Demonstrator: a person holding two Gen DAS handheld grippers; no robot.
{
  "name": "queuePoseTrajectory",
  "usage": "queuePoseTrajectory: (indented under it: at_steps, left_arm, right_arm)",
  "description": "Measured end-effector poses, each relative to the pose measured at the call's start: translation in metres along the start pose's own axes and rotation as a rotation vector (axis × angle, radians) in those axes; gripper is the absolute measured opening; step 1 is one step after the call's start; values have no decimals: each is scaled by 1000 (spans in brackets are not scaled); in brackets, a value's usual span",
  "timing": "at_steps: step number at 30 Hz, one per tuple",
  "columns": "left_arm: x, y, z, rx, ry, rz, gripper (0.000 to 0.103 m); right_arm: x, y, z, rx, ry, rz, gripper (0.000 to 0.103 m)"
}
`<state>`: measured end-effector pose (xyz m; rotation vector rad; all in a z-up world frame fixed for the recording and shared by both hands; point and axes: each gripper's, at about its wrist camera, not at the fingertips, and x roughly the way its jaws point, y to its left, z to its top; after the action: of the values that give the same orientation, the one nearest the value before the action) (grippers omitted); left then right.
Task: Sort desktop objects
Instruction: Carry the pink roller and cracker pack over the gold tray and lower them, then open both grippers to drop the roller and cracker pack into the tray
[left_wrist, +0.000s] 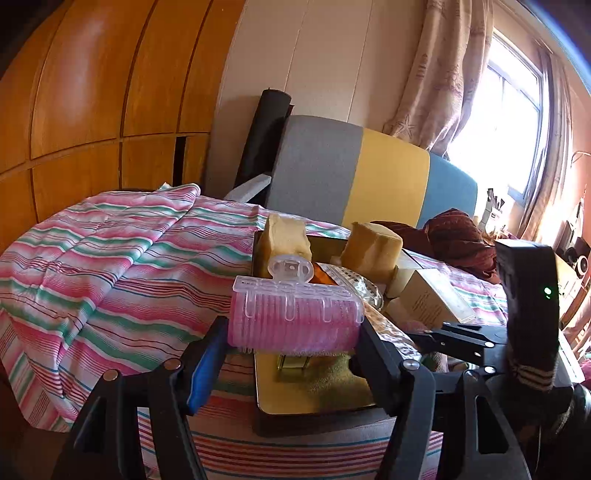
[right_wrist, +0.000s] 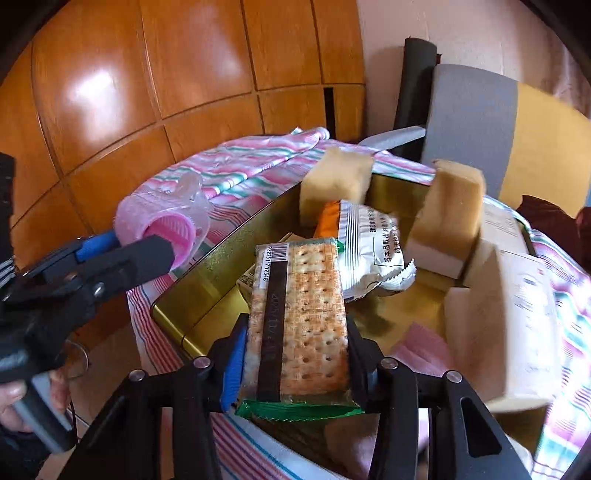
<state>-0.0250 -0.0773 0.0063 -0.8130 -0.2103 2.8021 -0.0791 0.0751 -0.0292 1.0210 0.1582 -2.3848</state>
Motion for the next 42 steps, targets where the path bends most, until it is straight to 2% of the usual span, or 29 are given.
queuePoseTrajectory:
  at_steps: [2, 6, 11, 19, 29, 36, 42]
  left_arm:
    - [0, 0, 0, 3, 5, -3, 68]
    - [0, -1, 1, 8, 7, -6, 68]
    - [3, -2, -1, 12, 15, 1, 68]
    - [14, -19, -2, 51, 42, -17, 68]
    - [44, -53, -1, 125, 111, -59, 67]
    - [42, -53, 0, 106, 105, -67, 66]
    - [39, -54, 2, 91, 98, -72, 66]
  right_arm:
    - [9, -1, 5, 6, 25, -32, 47]
    - [24, -12, 6, 59, 104, -14, 50]
    - [4, -22, 0, 102, 48, 37, 54]
    - [-29, -30, -18, 148, -40, -3, 58]
    - [-97, -46, -43, 192, -187, -72, 66]
    - [-116, -62, -56, 229, -207, -116, 66]
    - [-128, -88, -78, 315, -205, -154, 68]
